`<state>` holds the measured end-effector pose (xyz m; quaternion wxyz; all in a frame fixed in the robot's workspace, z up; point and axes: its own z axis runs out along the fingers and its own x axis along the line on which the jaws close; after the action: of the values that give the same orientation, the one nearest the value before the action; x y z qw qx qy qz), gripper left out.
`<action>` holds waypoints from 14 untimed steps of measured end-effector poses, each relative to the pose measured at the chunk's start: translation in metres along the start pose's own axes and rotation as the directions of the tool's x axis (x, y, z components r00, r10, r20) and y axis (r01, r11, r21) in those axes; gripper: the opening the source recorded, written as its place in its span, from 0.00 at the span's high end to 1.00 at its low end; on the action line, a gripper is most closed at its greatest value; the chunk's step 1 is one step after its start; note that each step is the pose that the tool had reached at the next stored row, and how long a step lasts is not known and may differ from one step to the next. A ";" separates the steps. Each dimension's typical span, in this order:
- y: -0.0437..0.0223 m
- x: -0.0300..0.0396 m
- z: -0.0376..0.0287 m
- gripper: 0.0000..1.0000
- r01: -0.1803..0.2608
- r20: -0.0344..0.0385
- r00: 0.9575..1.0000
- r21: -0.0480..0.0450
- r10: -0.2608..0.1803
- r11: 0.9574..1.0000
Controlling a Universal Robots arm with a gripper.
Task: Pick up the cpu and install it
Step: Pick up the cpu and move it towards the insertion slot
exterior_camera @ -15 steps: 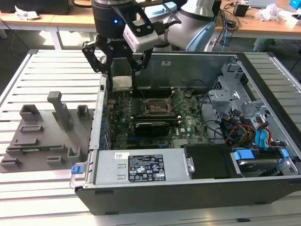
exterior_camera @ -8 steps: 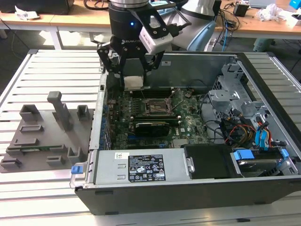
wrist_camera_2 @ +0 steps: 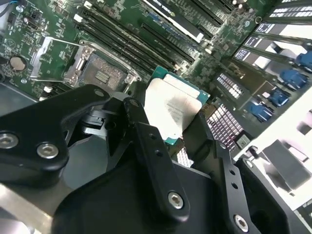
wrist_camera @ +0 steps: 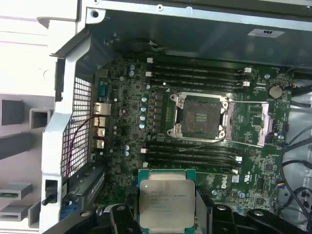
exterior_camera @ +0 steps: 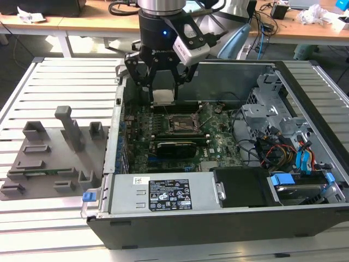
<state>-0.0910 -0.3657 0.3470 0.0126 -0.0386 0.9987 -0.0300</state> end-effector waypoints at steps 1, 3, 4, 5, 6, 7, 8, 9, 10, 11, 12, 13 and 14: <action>0.0008 -0.0014 0.0008 0.45 0.000 0.000 1.000 0.000 0.000 1.000; 0.0027 -0.0049 0.0028 0.45 0.000 0.000 1.000 0.000 0.000 1.000; 0.0032 -0.0059 0.0034 0.45 0.000 0.000 1.000 0.000 0.000 1.000; 0.0037 -0.0069 0.0040 0.45 0.000 0.000 1.000 0.000 0.000 1.000; 0.0045 -0.0088 0.0050 0.45 0.000 0.000 1.000 0.000 0.000 1.000; 0.0050 -0.0097 0.0057 0.45 0.000 0.000 1.000 0.000 0.000 1.000; 0.0055 -0.0108 0.0065 0.45 0.000 0.000 1.000 0.000 0.000 1.000; 0.0062 -0.0122 0.0077 0.45 0.000 0.000 1.000 0.000 0.000 1.000; 0.0072 -0.0141 0.0093 0.45 0.000 0.000 1.000 0.000 0.000 1.000; 0.0080 -0.0154 0.0110 0.45 0.000 0.000 1.000 0.000 0.000 1.000; 0.0082 -0.0160 0.0119 0.45 0.000 0.000 1.000 0.000 0.000 1.000; 0.0085 -0.0165 0.0131 0.45 0.000 0.000 1.000 0.001 0.000 1.000; 0.0086 -0.0169 0.0142 0.45 0.000 0.000 1.000 0.001 0.000 1.000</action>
<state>-0.0744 -0.3567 0.3326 0.0126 -0.0385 0.9987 -0.0303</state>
